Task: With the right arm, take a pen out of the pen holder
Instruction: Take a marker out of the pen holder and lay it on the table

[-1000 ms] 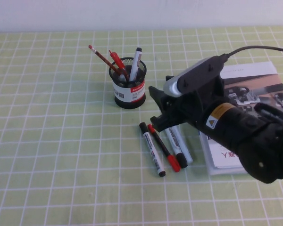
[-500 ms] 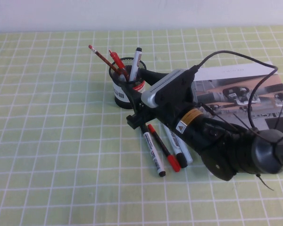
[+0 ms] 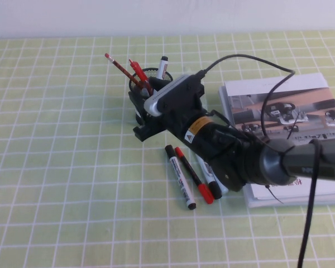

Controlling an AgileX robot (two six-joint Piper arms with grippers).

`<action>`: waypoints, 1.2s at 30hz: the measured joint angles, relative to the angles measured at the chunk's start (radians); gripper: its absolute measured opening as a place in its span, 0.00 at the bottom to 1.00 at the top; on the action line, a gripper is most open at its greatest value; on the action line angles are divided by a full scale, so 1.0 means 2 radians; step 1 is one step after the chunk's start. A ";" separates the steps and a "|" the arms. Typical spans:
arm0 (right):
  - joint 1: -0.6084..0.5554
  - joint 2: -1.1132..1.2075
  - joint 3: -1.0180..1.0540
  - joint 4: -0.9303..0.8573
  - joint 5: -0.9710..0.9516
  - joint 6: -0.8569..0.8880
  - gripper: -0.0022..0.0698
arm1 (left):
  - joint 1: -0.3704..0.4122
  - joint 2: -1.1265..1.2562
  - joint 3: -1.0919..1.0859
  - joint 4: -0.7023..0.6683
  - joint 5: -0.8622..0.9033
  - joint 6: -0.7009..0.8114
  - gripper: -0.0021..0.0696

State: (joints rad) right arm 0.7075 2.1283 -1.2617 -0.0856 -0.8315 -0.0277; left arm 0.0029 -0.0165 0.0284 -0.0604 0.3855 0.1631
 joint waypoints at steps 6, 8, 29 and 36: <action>-0.006 0.026 -0.039 -0.002 0.022 -0.008 0.55 | 0.000 0.000 0.000 0.000 0.000 0.000 0.02; -0.010 0.035 -0.051 -0.002 0.035 -0.009 0.54 | 0.000 0.000 0.000 0.000 0.000 0.000 0.02; -0.014 0.049 -0.080 -0.002 0.067 -0.012 0.15 | 0.000 0.000 0.000 0.000 0.000 0.000 0.02; -0.014 0.049 -0.080 -0.002 0.067 -0.014 0.08 | 0.000 0.000 0.000 0.000 0.000 0.000 0.02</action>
State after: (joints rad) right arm 0.6789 2.2263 -1.4212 -0.0898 -0.6984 -0.0549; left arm 0.0029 -0.0165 0.0284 -0.0604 0.3855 0.1631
